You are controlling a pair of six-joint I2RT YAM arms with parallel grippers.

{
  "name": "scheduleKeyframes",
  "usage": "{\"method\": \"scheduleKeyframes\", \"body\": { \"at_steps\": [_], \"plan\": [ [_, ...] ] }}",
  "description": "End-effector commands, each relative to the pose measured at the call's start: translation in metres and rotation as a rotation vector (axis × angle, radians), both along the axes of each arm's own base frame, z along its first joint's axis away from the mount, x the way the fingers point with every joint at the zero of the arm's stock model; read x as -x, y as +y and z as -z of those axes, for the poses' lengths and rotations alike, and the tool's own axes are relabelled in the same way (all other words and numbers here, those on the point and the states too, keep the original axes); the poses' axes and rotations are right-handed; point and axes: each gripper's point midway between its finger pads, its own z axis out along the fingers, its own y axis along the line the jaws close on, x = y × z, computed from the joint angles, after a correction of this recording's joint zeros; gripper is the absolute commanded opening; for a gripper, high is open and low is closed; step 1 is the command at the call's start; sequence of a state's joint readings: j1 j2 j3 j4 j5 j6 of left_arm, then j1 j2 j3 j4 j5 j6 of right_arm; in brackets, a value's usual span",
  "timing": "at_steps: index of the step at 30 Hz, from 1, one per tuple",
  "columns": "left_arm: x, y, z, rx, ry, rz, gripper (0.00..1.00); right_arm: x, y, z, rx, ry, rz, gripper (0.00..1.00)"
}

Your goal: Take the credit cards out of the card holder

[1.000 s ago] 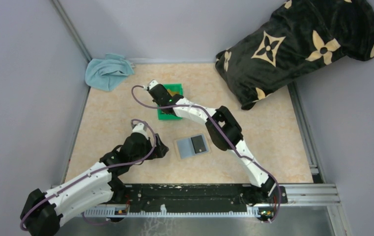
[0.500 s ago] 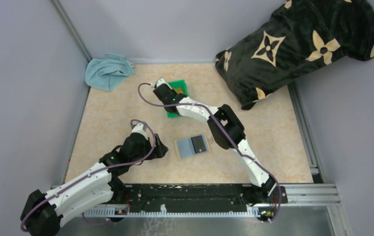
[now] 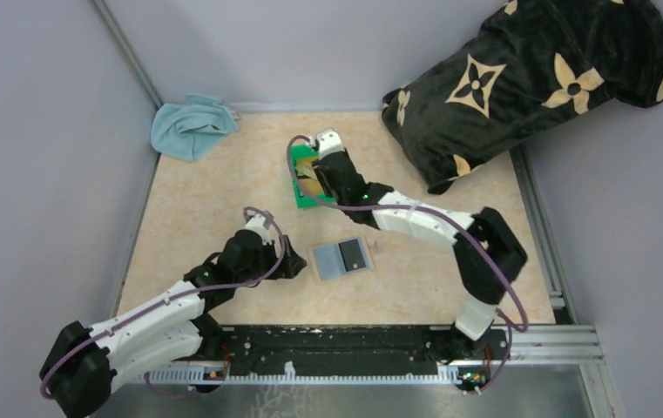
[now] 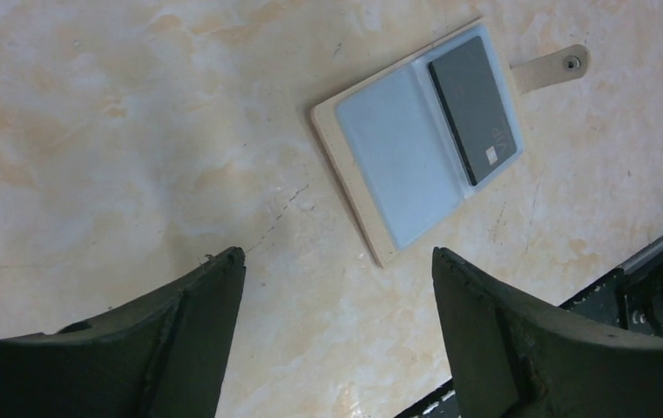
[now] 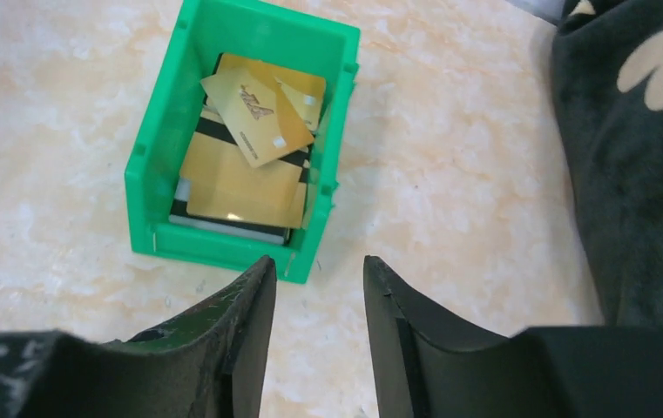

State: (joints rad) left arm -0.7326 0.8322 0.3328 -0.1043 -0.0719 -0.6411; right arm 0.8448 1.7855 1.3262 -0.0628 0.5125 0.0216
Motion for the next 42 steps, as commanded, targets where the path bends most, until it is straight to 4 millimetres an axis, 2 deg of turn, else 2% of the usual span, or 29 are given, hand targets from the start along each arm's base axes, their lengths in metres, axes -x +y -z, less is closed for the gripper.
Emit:
{"method": "scheduleKeyframes", "body": {
  "at_steps": [1, 2, 5, 7, 11, 15, 18, 26, 33, 42],
  "plan": [
    [-0.01, -0.032, -0.026, 0.085, -0.05, 0.108, 0.8, 0.021, -0.017, -0.026, -0.216, -0.039, 0.002, 0.42],
    [-0.01, -0.037, -0.026, 0.099, -0.049, 0.123, 0.75, 0.029, -0.023, -0.018, -0.223, -0.018, 0.002, 0.36],
    [-0.009, -0.053, -0.029, 0.156, -0.041, 0.172, 0.63, 0.056, -0.039, 0.017, -0.236, 0.061, -0.005, 0.08],
    [-0.009, -0.062, -0.029, 0.184, -0.025, 0.187, 0.59, 0.074, -0.047, 0.037, -0.246, 0.112, -0.015, 0.0],
    [-0.003, -0.088, -0.04, 0.272, -0.02, 0.26, 0.56, 0.105, -0.061, 0.072, -0.263, 0.205, -0.032, 0.0],
    [0.002, -0.111, -0.038, 0.287, -0.017, 0.327, 0.71, 0.123, -0.072, 0.098, -0.285, 0.259, -0.022, 0.0],
    [0.001, -0.123, -0.03, 0.275, -0.001, 0.339, 0.75, 0.131, -0.072, 0.109, -0.303, 0.299, -0.022, 0.0],
    [-0.003, -0.129, 0.007, 0.288, 0.071, 0.286, 0.76, 0.155, -0.085, 0.133, -0.301, 0.36, -0.027, 0.0],
    [-0.003, -0.136, 0.02, 0.334, 0.098, 0.281, 0.76, 0.177, -0.087, 0.148, -0.332, 0.408, -0.042, 0.0],
    [-0.008, -0.142, 0.019, 0.326, 0.085, 0.293, 0.64, 0.178, -0.087, 0.156, -0.325, 0.423, -0.039, 0.0]
  ]
}}
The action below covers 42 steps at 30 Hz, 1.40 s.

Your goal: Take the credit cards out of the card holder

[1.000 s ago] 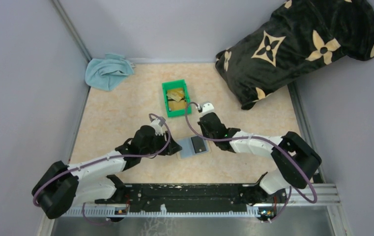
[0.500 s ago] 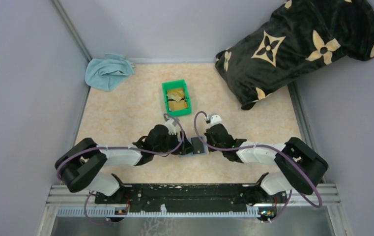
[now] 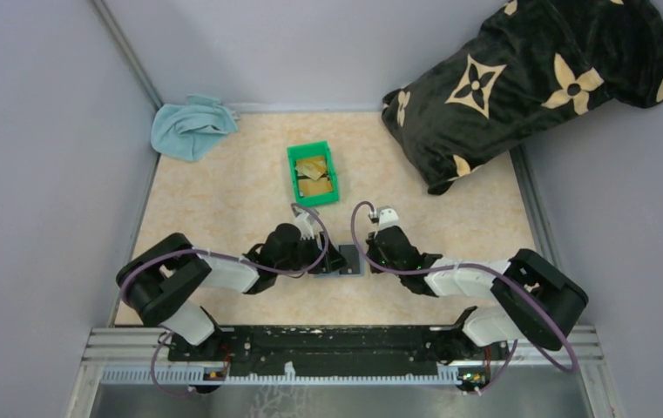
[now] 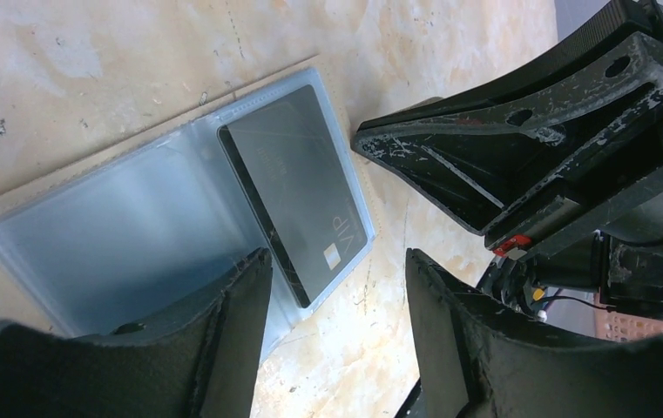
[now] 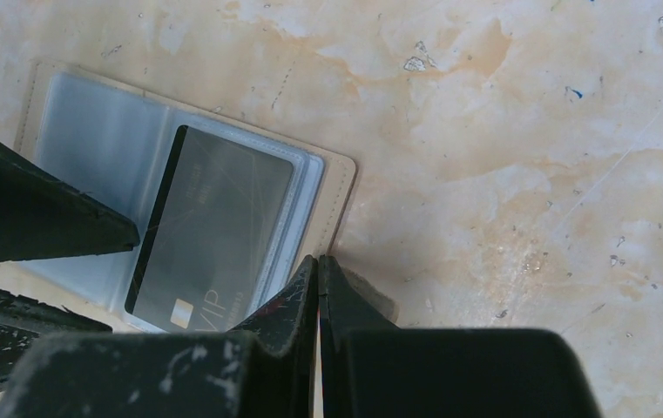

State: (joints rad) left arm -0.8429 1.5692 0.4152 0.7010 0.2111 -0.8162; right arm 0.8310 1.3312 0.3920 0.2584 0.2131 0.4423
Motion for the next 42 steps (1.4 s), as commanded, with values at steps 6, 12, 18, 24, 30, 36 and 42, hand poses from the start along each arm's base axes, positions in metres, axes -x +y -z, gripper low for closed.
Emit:
{"method": "scheduleKeyframes", "body": {
  "at_steps": [6, 12, 18, 24, 30, 36, 42],
  "plan": [
    [-0.004, -0.011, 0.005, 0.001, -0.013, 0.028, 0.63, 0.014, 0.006, 0.013, -0.005, 0.053, -0.037, 0.0],
    [-0.002, -0.008, 0.01, -0.021, -0.013, 0.033, 0.63, 0.015, 0.005, 0.015, 0.002, 0.058, -0.038, 0.0],
    [-0.001, 0.004, 0.002, -0.063, -0.037, 0.013, 0.64, 0.015, 0.004, 0.015, 0.006, 0.057, -0.036, 0.0],
    [-0.004, 0.009, 0.003, -0.102, -0.061, 0.006, 0.65, 0.013, 0.006, 0.011, 0.027, 0.04, -0.041, 0.0],
    [-0.007, 0.001, 0.006, -0.093, -0.057, 0.022, 0.65, 0.015, 0.01, -0.003, 0.025, 0.005, -0.052, 0.0],
    [-0.004, -0.003, 0.01, -0.075, -0.034, 0.035, 0.64, 0.013, 0.007, -0.025, -0.01, -0.05, -0.037, 0.0],
    [-0.002, -0.004, 0.012, -0.061, -0.018, 0.039, 0.64, 0.014, 0.013, -0.038, -0.046, -0.07, -0.066, 0.0]
  ]
}}
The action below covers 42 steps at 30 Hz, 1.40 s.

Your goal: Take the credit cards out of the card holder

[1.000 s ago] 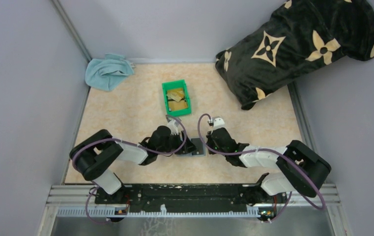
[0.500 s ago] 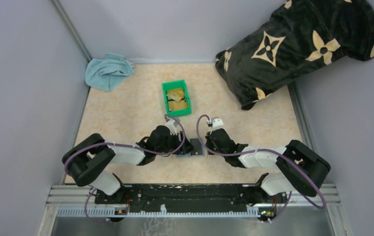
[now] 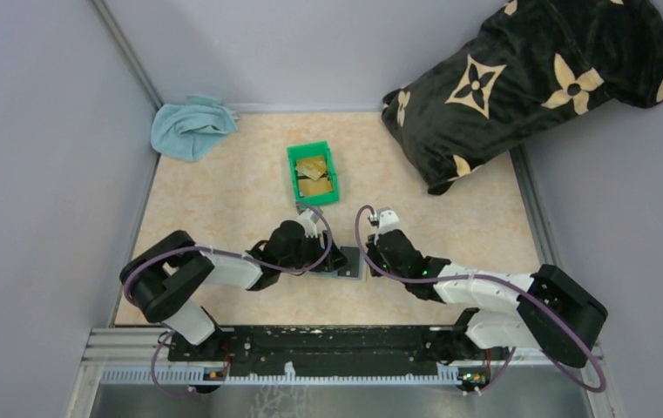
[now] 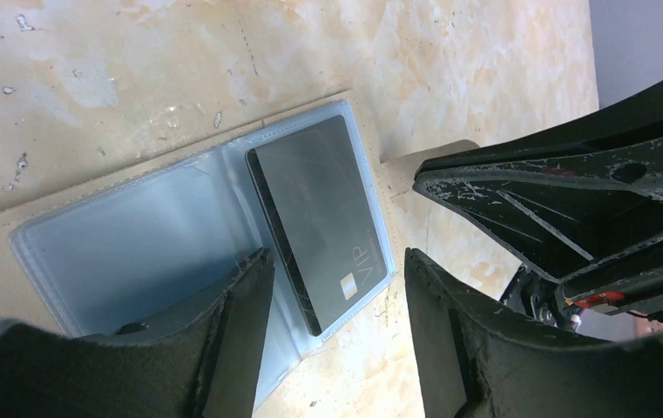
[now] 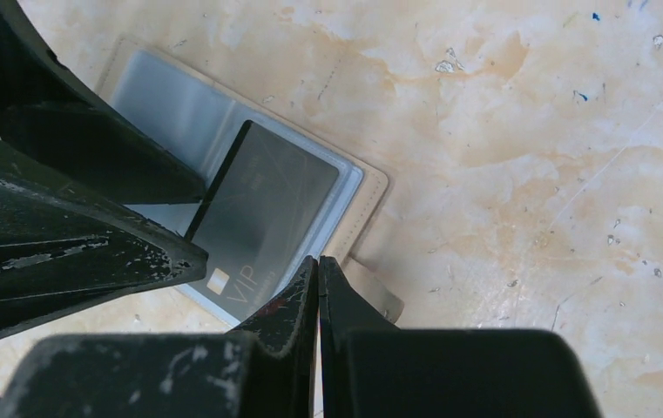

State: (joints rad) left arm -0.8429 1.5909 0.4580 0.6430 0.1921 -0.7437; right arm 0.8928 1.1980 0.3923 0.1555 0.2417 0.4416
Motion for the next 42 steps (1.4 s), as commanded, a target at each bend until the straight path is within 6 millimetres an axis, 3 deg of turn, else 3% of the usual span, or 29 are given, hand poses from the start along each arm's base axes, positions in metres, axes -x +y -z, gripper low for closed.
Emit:
{"method": "scheduleKeyframes", "body": {
  "at_steps": [1, 12, 21, 30, 38, 42],
  "plan": [
    [0.006, -0.004, 0.005, 0.007, 0.022, 0.023, 0.64, -0.001, 0.01, -0.016, -0.04, -0.037, -0.033, 0.0],
    [0.01, -0.005, 0.004, 0.036, 0.04, 0.026, 0.63, 0.011, 0.029, 0.016, -0.085, 0.069, -0.08, 0.0],
    [0.012, -0.01, -0.007, 0.088, 0.039, 0.04, 0.62, 0.021, 0.023, 0.041, -0.067, 0.137, -0.066, 0.0],
    [0.01, -0.011, -0.036, 0.195, 0.001, 0.015, 0.47, 0.025, 0.02, 0.052, -0.052, 0.169, -0.063, 0.0],
    [0.01, -0.005, -0.052, 0.245, -0.039, -0.017, 0.44, 0.029, 0.021, 0.058, -0.05, 0.191, -0.072, 0.0],
    [0.008, -0.004, -0.05, 0.238, -0.04, -0.025, 0.44, 0.031, 0.022, 0.058, -0.05, 0.19, -0.074, 0.0]
  ]
}}
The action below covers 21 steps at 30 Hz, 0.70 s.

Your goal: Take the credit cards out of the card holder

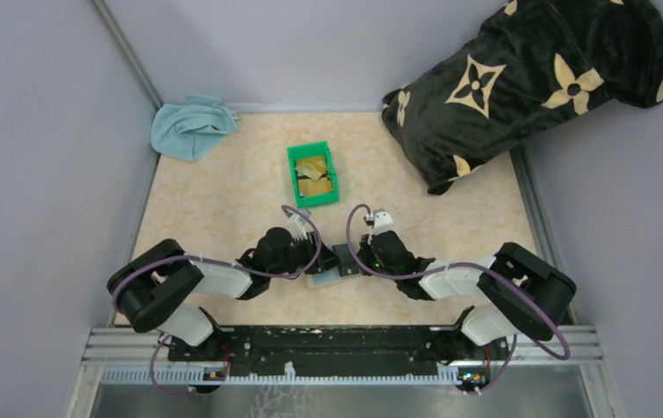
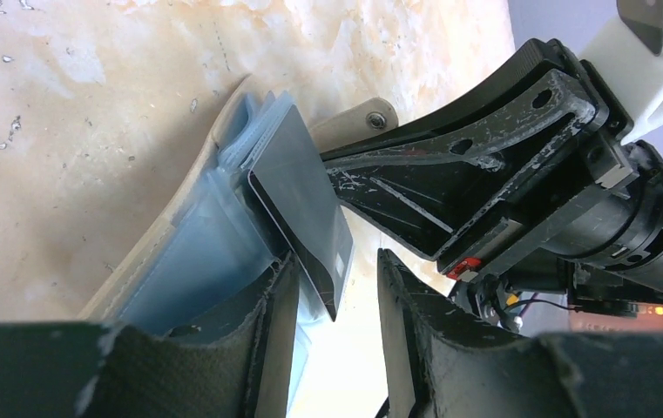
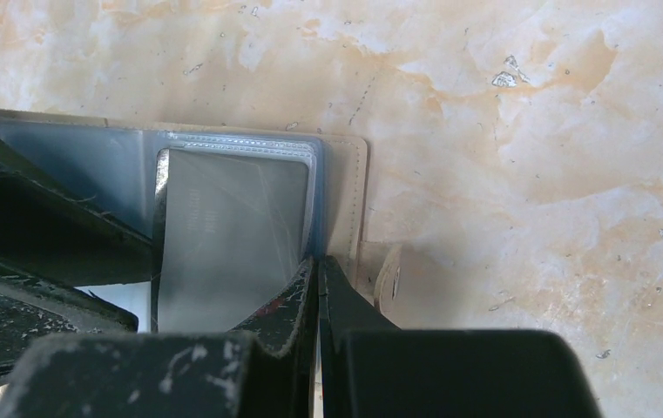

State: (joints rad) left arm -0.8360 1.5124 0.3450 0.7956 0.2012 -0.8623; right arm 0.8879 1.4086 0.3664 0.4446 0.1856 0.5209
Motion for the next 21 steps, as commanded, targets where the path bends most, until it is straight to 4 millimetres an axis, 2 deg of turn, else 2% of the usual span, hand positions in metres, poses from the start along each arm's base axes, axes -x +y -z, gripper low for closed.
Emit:
{"method": "scheduleKeyframes", "body": {
  "at_steps": [1, 12, 19, 21],
  "plan": [
    [-0.002, -0.012, -0.027, 0.096, -0.06, 0.014, 0.44, 0.04, -0.007, 0.036, 0.063, 0.155, -0.09, 0.0],
    [-0.001, -0.02, -0.022, 0.16, -0.026, 0.019, 0.41, 0.045, -0.006, 0.038, 0.062, 0.164, -0.097, 0.0],
    [0.001, -0.024, 0.0, 0.128, 0.041, 0.033, 0.4, 0.045, -0.007, 0.036, 0.061, 0.157, -0.092, 0.0],
    [0.002, -0.023, 0.006, 0.118, 0.057, 0.032, 0.36, 0.045, -0.008, 0.036, 0.063, 0.158, -0.091, 0.0]
  ]
}}
